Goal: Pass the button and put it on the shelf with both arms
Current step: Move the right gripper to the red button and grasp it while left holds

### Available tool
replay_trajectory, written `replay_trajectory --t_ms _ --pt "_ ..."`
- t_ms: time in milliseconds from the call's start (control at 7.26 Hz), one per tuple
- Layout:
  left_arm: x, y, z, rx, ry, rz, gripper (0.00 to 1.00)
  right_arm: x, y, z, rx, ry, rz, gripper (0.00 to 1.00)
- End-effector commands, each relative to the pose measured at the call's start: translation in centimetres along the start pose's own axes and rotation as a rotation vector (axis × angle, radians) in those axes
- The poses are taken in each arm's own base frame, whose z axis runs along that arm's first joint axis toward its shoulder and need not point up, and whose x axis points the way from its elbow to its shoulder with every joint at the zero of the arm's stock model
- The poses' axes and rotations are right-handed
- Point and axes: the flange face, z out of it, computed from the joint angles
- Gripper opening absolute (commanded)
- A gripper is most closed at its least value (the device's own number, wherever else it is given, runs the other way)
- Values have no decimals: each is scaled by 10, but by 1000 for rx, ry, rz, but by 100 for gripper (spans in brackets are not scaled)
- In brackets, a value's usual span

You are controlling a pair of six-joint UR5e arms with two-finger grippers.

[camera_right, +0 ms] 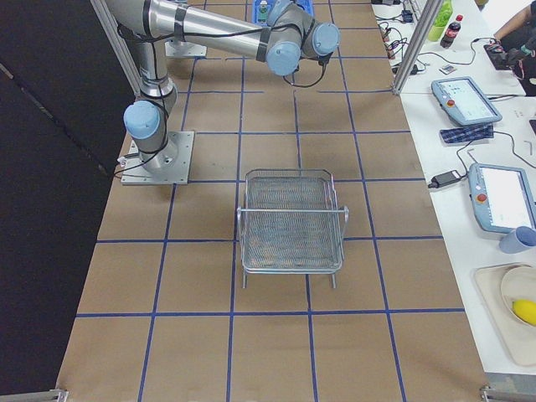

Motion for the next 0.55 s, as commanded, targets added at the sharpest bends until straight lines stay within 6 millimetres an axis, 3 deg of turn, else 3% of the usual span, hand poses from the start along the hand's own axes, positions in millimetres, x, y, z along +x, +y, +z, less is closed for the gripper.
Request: replay_trajectory --t_ms 0,138,413 --pt "0 0 0 0 1 1 0 -1 0 0 1 -1 6 80" --pt "0 0 0 -2 0 1 0 -1 -2 -1 14 8 -12 70" --pt "-2 2 -3 -3 3 2 0 -2 -1 -3 20 22 -31 36"
